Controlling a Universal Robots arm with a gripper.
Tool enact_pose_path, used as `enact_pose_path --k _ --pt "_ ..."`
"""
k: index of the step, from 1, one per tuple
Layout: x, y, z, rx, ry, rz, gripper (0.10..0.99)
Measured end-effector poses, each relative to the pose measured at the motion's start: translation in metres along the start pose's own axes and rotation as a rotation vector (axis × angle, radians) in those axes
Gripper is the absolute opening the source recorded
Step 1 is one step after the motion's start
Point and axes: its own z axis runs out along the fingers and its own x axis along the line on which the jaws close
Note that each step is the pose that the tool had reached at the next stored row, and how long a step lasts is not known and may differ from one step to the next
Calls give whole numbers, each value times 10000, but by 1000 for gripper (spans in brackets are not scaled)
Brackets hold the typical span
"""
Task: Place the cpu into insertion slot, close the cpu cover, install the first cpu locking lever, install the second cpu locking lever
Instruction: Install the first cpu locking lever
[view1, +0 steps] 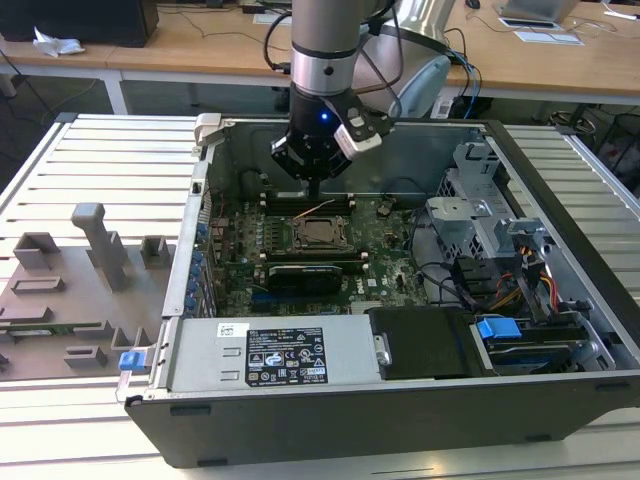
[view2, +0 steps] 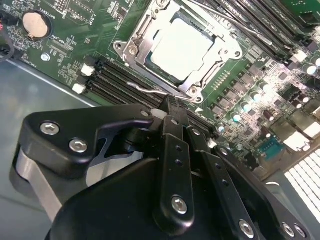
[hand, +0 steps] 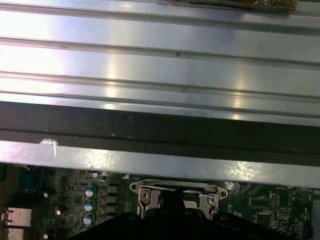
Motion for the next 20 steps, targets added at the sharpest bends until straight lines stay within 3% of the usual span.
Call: enact_pose_path --k 5,7,13,20 --pt "0 -1 55 -19 -1 15 106" --pt "19 1 87 -167 -14 50 106" --pt "31 44 214 -172 -14 96 106" --pt "-28 55 251 -175 -1 97 106"
